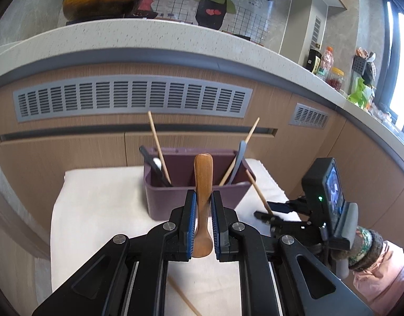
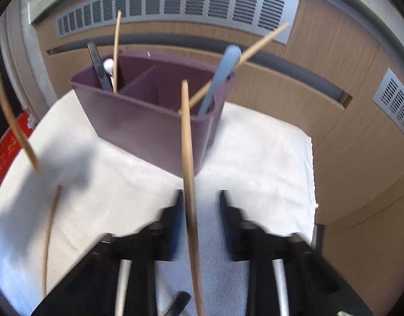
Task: Organize utensils
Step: 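Lift the wooden spoon and chopstick up over the maroon holder, then insert both utensils into the holder and open both grippers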
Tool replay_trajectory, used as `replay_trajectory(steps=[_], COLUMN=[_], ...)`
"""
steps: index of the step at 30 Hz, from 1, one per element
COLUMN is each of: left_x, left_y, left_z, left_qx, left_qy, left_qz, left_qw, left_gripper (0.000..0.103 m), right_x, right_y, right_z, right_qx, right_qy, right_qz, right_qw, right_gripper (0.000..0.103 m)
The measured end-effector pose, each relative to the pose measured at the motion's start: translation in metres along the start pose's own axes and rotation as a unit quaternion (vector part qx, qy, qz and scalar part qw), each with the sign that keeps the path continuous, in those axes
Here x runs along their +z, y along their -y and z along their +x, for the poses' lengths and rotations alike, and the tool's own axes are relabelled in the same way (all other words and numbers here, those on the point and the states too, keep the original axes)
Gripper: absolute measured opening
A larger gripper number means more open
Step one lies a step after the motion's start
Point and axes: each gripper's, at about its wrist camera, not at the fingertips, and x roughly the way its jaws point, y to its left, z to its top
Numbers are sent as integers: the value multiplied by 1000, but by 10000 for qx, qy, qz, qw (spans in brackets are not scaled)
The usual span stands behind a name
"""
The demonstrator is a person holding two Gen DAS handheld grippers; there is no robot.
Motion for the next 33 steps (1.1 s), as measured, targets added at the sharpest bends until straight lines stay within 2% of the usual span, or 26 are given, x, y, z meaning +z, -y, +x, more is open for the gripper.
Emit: replay_trajectory(steps=[2,9,14,23,28,33], left_x=[-4,-13,-16,-13,10,59], left_y=[0,10,21,39,44,49], left_z=[-1,-16,-32,-65,-84,-112], left_qx=[-1,-59,-81,-65,-36,114], left_qy=[-37,24,119,302,554,1214], left_qz=[-24,-7,74,153,201,301], left_qw=[10000,10000,9999,9994,9983,9921], left_gripper=[12,12,12,12,12,12], right_x=[-6,-14,-10,-1,14,51], right_y=[0,1,-10,-22,-31,-23], right_z=[-9,-74,-117,-170,-211,-259], right_qx=[-29,108,238,380,274,195], right_qy=[47,673,1104,1622,2186,2911], right_qz=[48,207,200,192,54,189], right_qw=[10000,9975,9934,9858,9754,9563], right_gripper=[7,6,6,6,6,6])
